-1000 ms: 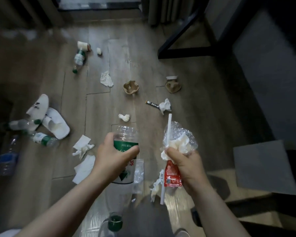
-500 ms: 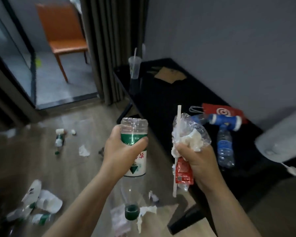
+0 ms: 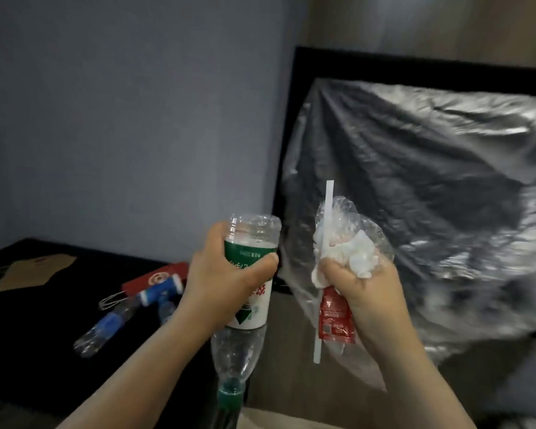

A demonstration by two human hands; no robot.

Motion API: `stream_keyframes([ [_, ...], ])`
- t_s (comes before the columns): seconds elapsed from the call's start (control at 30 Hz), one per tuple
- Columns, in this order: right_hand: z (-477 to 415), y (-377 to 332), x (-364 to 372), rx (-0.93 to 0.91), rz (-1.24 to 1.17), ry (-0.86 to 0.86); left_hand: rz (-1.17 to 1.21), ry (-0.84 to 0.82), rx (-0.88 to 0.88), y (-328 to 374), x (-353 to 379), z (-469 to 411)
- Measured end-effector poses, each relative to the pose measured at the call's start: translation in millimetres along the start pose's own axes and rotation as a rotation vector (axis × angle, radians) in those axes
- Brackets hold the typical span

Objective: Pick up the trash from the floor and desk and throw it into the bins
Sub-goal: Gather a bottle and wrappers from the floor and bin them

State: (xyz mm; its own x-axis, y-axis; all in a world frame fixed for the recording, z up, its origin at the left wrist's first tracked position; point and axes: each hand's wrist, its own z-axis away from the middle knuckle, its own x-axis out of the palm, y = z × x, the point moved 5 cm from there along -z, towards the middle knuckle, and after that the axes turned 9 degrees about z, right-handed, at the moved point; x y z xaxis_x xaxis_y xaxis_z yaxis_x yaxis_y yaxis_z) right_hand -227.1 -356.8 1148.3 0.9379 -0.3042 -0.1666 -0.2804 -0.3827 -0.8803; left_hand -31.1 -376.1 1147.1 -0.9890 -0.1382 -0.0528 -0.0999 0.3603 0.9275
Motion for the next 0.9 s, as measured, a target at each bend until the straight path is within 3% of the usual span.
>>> stream_keyframes([
  [0.2, 9, -29, -183, -0.134, 0.107, 0.202, 0.172, -0.262, 0.132, 71, 171, 19],
  [0.43, 53, -50, -374, -0.203, 0.392, 0.467, 0.325, -0.549, 0.224, 133, 363, 82],
  [0.67, 96, -47, -495, -0.164, 0.587, 0.707, 0.455, -0.838, 0.244, 171, 502, 133],
  [0.9, 90, -23, -575, -0.068, 0.619, 0.954, 0.551, -0.991, 0.243, 168, 619, 135],
])
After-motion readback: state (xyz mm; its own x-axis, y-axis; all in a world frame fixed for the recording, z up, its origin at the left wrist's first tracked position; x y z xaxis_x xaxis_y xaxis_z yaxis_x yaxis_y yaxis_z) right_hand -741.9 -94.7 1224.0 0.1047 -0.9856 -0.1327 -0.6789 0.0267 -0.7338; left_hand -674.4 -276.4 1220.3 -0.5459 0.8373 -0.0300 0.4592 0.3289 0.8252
